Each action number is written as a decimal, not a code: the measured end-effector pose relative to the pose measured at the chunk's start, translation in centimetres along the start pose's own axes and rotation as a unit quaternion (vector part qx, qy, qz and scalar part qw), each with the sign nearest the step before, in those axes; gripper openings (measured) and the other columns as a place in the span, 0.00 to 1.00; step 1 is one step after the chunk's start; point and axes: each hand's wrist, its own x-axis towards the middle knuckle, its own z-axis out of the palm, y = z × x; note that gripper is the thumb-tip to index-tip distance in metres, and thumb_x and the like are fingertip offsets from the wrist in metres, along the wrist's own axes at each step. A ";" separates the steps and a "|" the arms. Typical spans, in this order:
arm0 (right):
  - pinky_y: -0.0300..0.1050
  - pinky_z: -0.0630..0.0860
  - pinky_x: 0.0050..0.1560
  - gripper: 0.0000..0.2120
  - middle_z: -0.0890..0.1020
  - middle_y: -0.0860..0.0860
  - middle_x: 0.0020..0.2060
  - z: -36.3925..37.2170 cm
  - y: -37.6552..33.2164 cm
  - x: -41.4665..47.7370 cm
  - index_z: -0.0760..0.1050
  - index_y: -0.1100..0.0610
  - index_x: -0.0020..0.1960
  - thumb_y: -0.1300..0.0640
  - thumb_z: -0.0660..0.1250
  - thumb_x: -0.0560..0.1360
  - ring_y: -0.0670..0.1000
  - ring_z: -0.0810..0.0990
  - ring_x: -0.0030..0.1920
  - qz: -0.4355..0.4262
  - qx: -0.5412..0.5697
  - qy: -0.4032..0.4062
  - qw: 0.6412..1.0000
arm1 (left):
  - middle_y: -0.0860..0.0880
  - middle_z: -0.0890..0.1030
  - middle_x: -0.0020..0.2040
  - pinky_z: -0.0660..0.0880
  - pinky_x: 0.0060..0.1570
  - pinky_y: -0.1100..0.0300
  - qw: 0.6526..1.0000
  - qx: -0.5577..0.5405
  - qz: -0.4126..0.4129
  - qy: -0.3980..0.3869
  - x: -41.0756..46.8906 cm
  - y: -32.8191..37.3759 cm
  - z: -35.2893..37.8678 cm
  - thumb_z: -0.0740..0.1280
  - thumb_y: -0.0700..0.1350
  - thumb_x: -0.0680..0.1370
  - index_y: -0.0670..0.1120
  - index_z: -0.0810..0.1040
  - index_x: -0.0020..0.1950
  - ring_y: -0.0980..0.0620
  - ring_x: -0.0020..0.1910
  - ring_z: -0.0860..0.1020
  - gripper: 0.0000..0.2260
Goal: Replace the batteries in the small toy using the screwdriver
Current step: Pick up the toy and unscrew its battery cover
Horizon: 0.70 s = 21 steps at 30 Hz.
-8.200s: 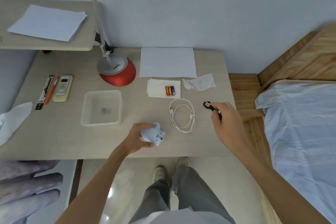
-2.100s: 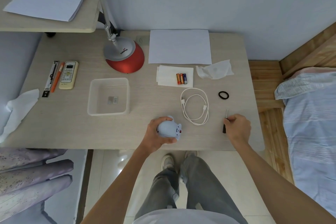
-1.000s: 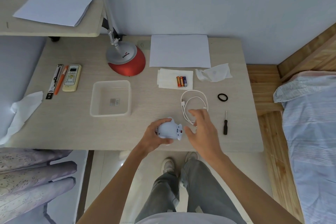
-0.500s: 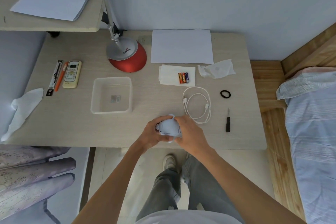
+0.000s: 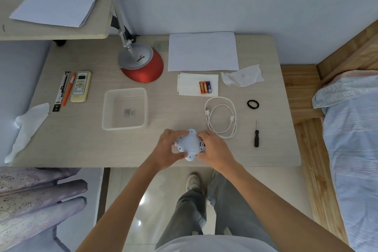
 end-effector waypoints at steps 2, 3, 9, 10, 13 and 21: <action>0.50 0.80 0.45 0.22 0.77 0.49 0.52 0.1 0.1 0.0 0.76 0.54 0.61 0.56 0.77 0.69 0.52 0.79 0.48 -0.002 0.004 0.006 1.000 | 0.52 0.69 0.66 0.79 0.65 0.47 0.993 0.109 0.036 -0.002 -0.3 0.3 -1.5 0.81 0.48 0.75 0.64 0.69 0.79 0.49 0.67 0.70 0.37; 0.50 0.80 0.45 0.22 0.77 0.49 0.52 0.1 0.2 0.0 0.76 0.53 0.61 0.56 0.77 0.68 0.52 0.78 0.47 -0.004 0.005 0.009 1.000 | 0.52 0.68 0.67 0.82 0.61 0.50 0.984 0.166 0.060 -0.005 -0.4 0.7 -2.1 0.80 0.49 0.76 0.63 0.68 0.80 0.50 0.68 0.70 0.36; 0.46 0.79 0.44 0.23 0.76 0.46 0.52 0.3 0.5 0.0 0.76 0.50 0.61 0.55 0.78 0.68 0.49 0.78 0.48 -0.008 0.021 0.013 1.000 | 0.47 0.65 0.75 0.85 0.51 0.53 0.916 0.351 0.179 -0.075 -0.1 3.0 -3.4 0.79 0.50 0.77 0.64 0.61 0.82 0.47 0.69 0.70 0.40; 0.45 0.78 0.44 0.23 0.76 0.46 0.51 0.3 0.6 0.0 0.76 0.50 0.61 0.55 0.78 0.68 0.49 0.78 0.48 -0.006 0.025 0.014 1.000 | 0.47 0.66 0.75 0.85 0.52 0.52 0.910 0.357 0.191 -0.087 0.0 3.3 -3.3 0.80 0.50 0.76 0.63 0.61 0.82 0.47 0.69 0.70 0.41; 0.41 0.74 0.43 0.21 0.77 0.45 0.50 0.3 0.6 0.1 0.77 0.50 0.60 0.54 0.78 0.68 0.48 0.78 0.47 -0.001 0.031 0.014 0.999 | 0.46 0.69 0.73 0.84 0.56 0.50 0.901 0.362 0.208 -0.119 0.8 3.9 -2.8 0.80 0.51 0.76 0.61 0.64 0.83 0.46 0.68 0.72 0.40; 0.46 0.79 0.44 0.24 0.83 0.45 0.47 -0.1 0.8 0.4 0.77 0.49 0.60 0.51 0.79 0.66 0.49 0.81 0.45 -0.003 0.053 0.002 0.999 | 0.45 0.71 0.65 0.84 0.43 0.54 0.879 0.393 0.232 -0.139 2.0 4.7 -2.7 0.83 0.49 0.72 0.62 0.62 0.79 0.46 0.57 0.74 0.42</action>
